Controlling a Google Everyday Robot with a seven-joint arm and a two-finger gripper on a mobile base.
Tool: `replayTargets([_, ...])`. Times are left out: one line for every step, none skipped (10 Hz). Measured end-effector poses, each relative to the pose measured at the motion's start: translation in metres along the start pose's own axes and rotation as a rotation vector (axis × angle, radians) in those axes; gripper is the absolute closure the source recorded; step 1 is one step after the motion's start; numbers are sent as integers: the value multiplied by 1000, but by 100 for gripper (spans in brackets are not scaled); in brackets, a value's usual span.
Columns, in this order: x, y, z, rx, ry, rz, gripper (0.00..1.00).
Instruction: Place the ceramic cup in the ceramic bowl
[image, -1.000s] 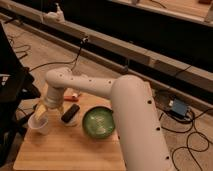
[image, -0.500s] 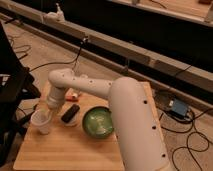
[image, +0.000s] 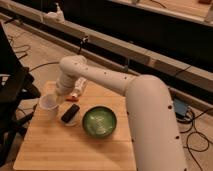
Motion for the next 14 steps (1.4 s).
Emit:
replayTargets([-4, -12, -28, 2, -40, 26, 100])
replayTargets([-6, -26, -52, 7, -73, 56, 100])
replayTargets([-5, -39, -68, 19, -93, 85, 100])
replayTargets([2, -66, -92, 51, -119, 142, 100])
replayTargets([10, -85, -104, 74, -129, 184, 100])
replayTargets([24, -112, -117, 104, -135, 245, 100])
replayTargets([40, -136, -125, 128, -135, 303, 100])
replayTargets([53, -150, -128, 141, -132, 342, 100])
replayTargets([67, -164, -129, 147, -131, 387, 100])
replayTargets([87, -179, -129, 150, -127, 439, 100])
replayTargets([104, -189, -127, 151, -122, 478, 100])
replayTargets([118, -195, -125, 151, -116, 500, 100])
replayTargets([133, -198, -120, 152, -104, 518, 100])
replayTargets([150, -200, -112, 154, -79, 533, 100])
